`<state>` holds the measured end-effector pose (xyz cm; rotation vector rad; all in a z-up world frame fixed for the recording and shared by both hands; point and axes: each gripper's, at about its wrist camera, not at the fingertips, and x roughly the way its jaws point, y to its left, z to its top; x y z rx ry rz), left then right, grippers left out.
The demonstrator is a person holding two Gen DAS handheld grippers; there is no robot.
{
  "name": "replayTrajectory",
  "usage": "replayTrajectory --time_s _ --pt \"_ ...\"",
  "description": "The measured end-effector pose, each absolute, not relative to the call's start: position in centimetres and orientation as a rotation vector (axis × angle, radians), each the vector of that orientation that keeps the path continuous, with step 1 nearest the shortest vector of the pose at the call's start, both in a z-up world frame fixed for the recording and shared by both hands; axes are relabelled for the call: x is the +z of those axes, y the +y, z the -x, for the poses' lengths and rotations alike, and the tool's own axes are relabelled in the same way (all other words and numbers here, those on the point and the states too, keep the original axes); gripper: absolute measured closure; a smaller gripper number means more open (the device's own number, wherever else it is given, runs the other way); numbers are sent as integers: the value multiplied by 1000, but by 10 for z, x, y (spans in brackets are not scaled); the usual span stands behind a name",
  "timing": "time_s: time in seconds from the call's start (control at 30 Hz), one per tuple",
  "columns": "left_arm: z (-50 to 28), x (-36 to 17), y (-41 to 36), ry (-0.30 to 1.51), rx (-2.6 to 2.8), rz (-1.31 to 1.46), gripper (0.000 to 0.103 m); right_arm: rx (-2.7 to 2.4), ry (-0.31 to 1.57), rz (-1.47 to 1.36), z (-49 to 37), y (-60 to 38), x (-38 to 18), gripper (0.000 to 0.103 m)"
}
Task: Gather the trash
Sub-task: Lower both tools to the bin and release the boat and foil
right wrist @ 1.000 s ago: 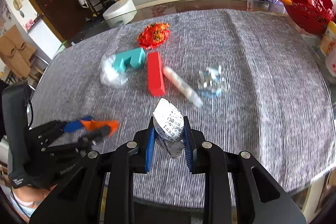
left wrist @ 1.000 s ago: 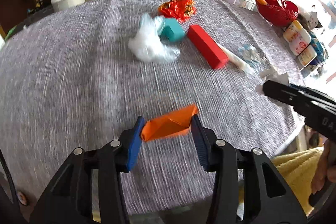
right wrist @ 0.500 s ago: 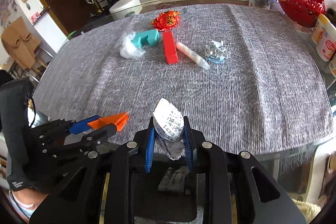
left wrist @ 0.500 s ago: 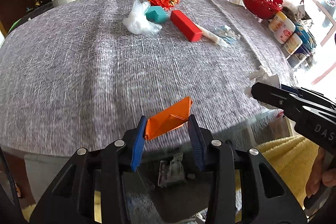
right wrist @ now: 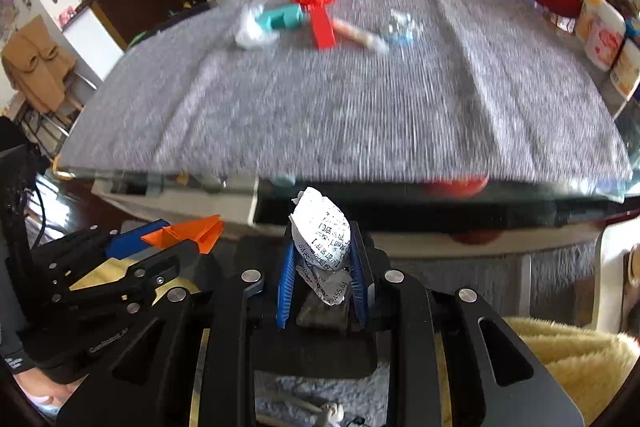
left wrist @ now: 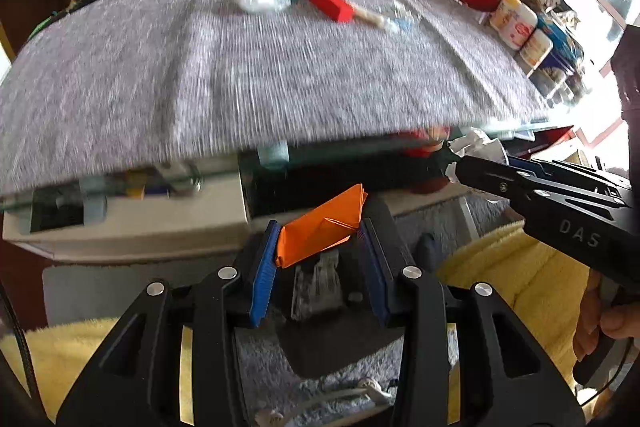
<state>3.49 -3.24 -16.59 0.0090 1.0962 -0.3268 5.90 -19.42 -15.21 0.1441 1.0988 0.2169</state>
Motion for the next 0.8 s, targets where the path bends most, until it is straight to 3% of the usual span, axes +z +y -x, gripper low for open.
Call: replayTrajectory --time_s 0.57,0.8 --pt "6 -242 -40 1234 -362 -12 65 213 1269 -142 -36 -185 -236 77" --pt "3 -254 -36 1266 -355 1 64 214 1291 -145 -42 -182 -244 75"
